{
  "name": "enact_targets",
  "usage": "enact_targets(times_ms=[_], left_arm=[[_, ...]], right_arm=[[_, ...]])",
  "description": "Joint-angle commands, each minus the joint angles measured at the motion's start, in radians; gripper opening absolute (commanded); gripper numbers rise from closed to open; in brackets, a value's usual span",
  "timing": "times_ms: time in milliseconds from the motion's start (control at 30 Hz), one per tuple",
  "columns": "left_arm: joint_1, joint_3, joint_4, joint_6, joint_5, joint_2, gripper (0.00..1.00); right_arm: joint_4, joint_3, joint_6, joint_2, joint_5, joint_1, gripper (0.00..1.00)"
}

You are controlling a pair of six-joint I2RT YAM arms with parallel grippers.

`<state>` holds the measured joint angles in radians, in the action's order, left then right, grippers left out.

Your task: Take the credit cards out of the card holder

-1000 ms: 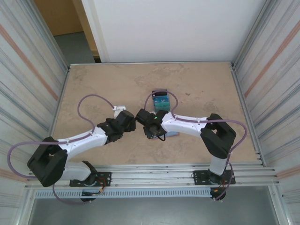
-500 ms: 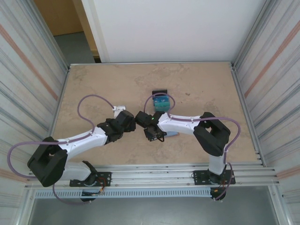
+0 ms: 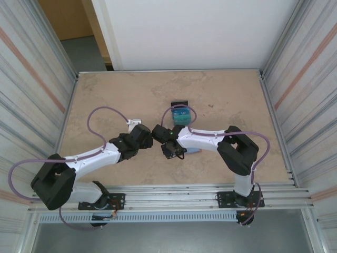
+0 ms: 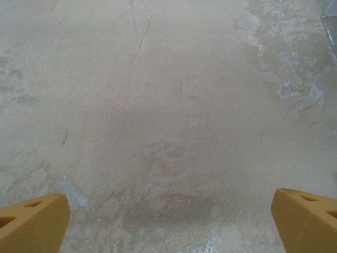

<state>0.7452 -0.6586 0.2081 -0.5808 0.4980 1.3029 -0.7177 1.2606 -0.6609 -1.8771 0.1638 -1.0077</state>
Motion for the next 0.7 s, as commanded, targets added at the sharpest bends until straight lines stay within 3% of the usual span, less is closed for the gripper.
enact_targets(times_ms=[0, 667], left_arm=[[-0.01, 0.012, -0.006, -0.012, 0.011, -0.008, 0.99], [-0.01, 0.007, -0.01, -0.004, 0.012, -0.008, 0.99]], right_arm=[[-0.006, -0.005, 0.009, -0.013, 0.004, 0.01, 0.31], [0.014, -0.023, 0.008, -0.036, -0.006, 0.02, 0.32]])
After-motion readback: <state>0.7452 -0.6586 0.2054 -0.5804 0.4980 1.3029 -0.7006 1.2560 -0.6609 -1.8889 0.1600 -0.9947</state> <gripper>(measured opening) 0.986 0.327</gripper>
